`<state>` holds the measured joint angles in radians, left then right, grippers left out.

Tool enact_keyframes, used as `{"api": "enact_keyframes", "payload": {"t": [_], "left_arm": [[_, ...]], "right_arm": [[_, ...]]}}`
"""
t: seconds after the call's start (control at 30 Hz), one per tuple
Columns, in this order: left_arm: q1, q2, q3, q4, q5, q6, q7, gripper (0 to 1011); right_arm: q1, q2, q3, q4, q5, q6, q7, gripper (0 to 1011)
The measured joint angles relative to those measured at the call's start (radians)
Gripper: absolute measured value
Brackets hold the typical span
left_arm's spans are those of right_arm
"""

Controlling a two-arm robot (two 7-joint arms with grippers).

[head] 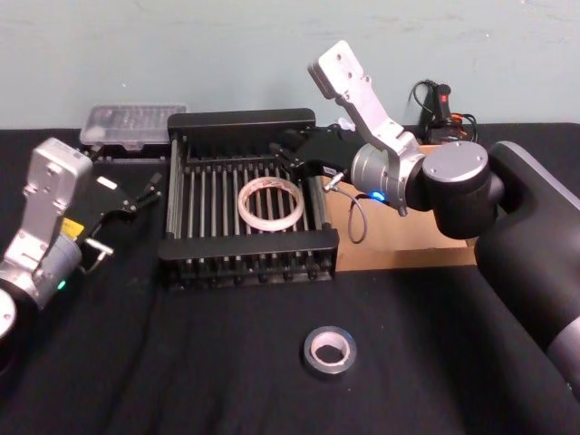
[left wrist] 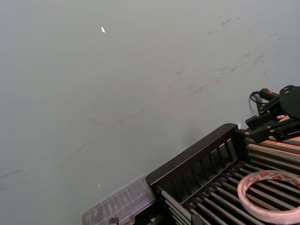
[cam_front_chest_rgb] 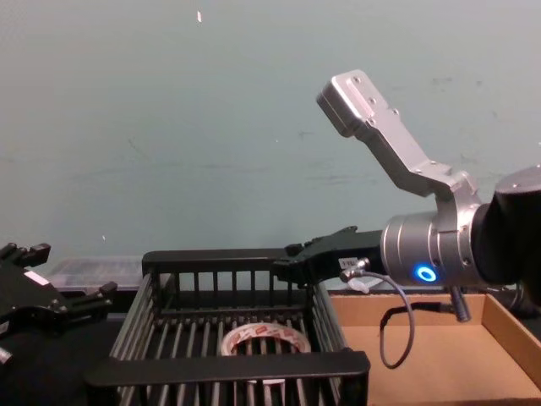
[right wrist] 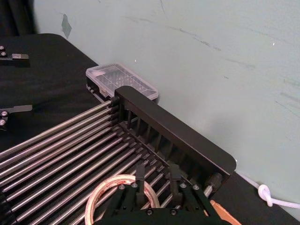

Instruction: Pick up the white tape and place it into the black box , Pick up the silver tape and place it into the brown box.

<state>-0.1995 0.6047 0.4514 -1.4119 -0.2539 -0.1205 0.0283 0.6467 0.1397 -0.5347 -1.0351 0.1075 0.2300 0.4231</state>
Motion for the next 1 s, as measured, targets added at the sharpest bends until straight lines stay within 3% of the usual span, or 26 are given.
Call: {"api": "enact_keyframes", "payload": {"t": [0.43, 0.77, 1.0], "left_arm": [[0.0, 0.0, 0.0, 0.0, 0.0, 0.0, 0.0, 1001], [0.0, 0.0, 0.0, 0.0, 0.0, 0.0, 0.0, 1001], [0.0, 0.0, 0.0, 0.0, 0.0, 0.0, 0.0, 1001]], "right_arm": [[0.0, 0.001, 0.0, -0.001, 0.002, 0.001, 0.001, 751], [0.0, 0.001, 0.0, -0.002, 0.003, 0.002, 0.001, 999], [-0.019, 0.015, 0.021, -0.035, 0.012, 0.006, 0.005, 1003]]}}
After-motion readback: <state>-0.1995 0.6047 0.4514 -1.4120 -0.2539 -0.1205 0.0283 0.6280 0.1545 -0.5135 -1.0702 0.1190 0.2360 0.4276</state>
